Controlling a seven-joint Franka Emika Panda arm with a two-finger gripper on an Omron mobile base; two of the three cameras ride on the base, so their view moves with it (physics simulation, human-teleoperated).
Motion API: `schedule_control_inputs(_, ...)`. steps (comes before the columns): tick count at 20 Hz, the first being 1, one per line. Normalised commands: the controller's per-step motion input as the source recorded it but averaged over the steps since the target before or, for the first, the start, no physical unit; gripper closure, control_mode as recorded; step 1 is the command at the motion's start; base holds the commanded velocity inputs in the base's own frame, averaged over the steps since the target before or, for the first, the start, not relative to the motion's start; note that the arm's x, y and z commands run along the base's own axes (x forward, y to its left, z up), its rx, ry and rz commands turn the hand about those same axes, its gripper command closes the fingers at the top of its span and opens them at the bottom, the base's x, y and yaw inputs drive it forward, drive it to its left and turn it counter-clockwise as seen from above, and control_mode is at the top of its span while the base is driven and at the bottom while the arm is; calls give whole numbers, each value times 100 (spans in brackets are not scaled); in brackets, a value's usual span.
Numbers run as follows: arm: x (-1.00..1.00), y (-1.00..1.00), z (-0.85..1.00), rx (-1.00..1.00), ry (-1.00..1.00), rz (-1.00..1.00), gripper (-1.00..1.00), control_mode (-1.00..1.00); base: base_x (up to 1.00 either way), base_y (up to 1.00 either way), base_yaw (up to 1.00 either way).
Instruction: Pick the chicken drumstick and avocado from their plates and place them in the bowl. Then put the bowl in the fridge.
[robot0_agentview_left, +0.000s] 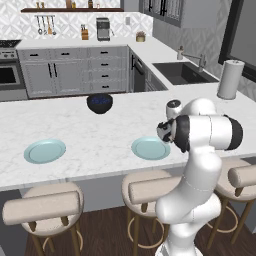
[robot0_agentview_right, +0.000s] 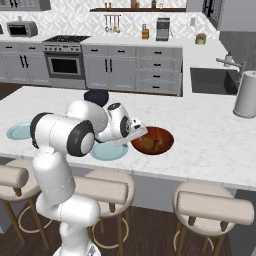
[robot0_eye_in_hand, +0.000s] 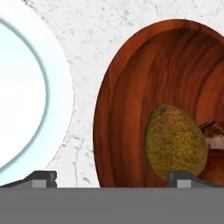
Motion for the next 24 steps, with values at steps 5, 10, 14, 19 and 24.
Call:
schedule_control_inputs(5, 13, -6, -21, 0, 0, 0, -100, -100, 0, 0, 0)
schedule_control_inputs(10, 0, 0, -19, 0, 0, 0, -100, -100, 0, 0, 0)
schedule_control_inputs(14, 0, 1, -16, -1, 0, 0, -100, -100, 0, 0, 0)
schedule_control_inputs(19, 7, 0, -6, -1, 0, 0, -100, -100, 0, 0, 0)
schedule_control_inputs(24, 8, -6, 0, 0, 0, 0, 100, -100, 0, 0, 0)
